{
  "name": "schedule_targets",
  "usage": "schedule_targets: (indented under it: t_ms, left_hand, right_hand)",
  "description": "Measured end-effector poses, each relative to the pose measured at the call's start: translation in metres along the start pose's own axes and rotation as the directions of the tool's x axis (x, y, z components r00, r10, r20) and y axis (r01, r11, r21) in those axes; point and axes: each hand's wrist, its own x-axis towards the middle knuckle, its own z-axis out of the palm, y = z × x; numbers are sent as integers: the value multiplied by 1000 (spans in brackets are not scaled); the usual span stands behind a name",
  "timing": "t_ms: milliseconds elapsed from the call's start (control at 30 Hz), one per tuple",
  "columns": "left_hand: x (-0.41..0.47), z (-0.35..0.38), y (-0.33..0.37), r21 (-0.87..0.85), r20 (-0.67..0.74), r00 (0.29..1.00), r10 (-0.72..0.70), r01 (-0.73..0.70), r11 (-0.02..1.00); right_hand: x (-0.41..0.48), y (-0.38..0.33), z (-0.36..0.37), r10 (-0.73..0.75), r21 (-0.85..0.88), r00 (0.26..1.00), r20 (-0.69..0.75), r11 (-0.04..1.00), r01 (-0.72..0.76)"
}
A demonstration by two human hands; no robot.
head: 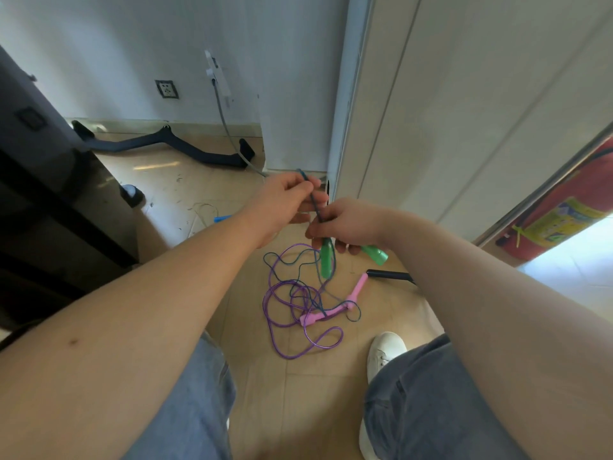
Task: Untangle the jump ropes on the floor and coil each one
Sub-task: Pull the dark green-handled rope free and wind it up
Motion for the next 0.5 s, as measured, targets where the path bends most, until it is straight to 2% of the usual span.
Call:
schedule_targets:
  t_ms: [133,200,300,400,500]
  left_hand:
    - [3,-7,4,-129,-173,985,22,-45,991]
    - [5,-10,4,-170,-181,984,-2,-29,985]
    - [6,-11,1,-122,-31,993,-118,113,986]
    - [0,-7,-10,141,210,948,-239,213,967]
    - [-4,0,-16,186,243,938,-248,206,961]
  right_hand:
    - [0,6,2,64,-96,995,73,994,-57]
    - [-1,6,3,58,-102,995,77,994,-50]
    - [-1,2,1,-4,-36,1000,5,999,4]
    - [-3,-3,-3,-42,-15,997,-58,999,41]
    - [-7,-5,-2,-18,-58,1000,-19,998,17]
